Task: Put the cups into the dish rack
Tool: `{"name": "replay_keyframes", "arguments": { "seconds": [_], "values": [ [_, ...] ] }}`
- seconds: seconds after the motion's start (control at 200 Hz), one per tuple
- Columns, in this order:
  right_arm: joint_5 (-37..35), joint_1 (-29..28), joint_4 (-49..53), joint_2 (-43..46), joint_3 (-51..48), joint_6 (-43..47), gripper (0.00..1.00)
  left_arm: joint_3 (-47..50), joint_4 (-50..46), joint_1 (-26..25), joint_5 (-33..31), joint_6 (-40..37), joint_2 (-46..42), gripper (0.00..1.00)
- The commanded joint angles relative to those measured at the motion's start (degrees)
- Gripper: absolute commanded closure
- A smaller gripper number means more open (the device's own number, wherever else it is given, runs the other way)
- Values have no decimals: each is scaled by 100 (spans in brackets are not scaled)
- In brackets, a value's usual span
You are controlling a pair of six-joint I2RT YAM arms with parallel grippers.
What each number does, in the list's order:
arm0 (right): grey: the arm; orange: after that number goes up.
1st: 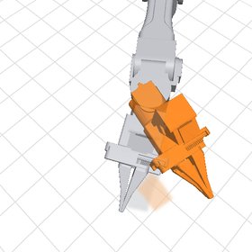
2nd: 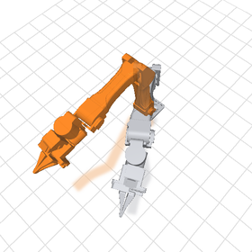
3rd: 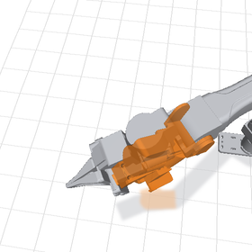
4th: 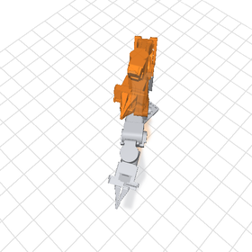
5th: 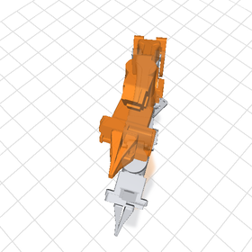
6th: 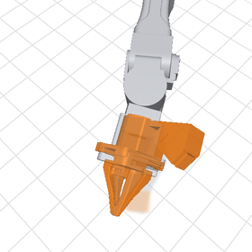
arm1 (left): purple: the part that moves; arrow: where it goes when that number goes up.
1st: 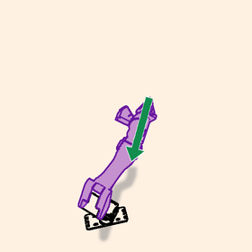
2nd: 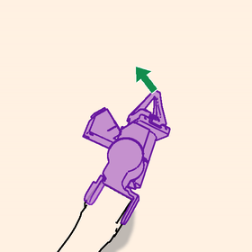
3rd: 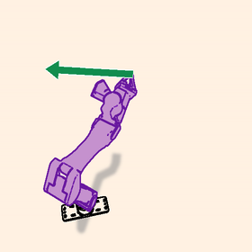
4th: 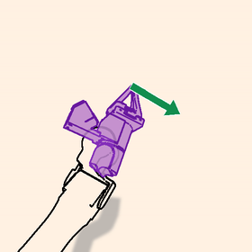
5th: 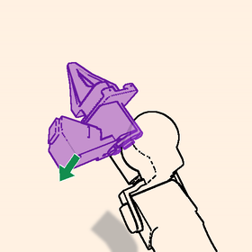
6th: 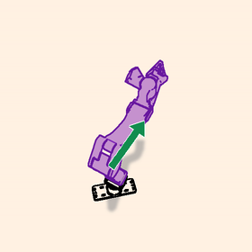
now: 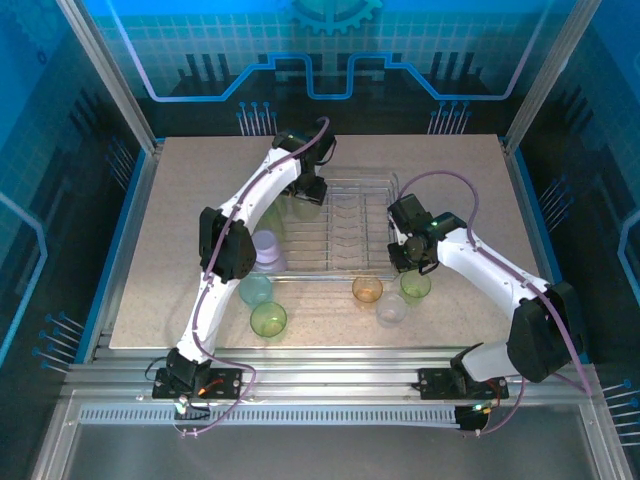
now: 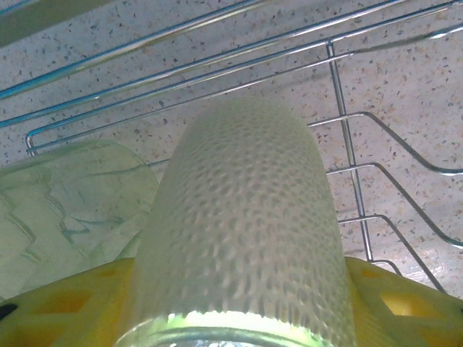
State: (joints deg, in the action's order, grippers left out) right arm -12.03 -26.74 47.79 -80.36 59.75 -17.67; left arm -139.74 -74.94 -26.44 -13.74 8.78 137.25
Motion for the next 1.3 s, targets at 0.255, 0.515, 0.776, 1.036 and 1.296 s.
{"name": "replay_keyframes", "arguments": {
  "seconds": [0.255, 0.515, 0.776, 1.036, 1.296],
  "values": [
    [-106, -129, 340, -28, 180, 95, 76, -200, 137, 60, -114, -121, 144, 13],
    [-126, -171, 445, 0, 268, 71, 76, -266, 178, 51, -41, -25, -50, 6],
    [-187, -231, 628, 245, 344, -34, 75, 303, 559, -76, 64, -65, -665, 5],
    [-355, -500, 967, 613, 536, -168, 71, 1321, 1095, -168, 199, -59, -1573, 6],
    [-6, -1316, 715, 1143, 901, -693, 64, 3617, 2593, -170, 318, 283, -3573, 6]
  ]
}}
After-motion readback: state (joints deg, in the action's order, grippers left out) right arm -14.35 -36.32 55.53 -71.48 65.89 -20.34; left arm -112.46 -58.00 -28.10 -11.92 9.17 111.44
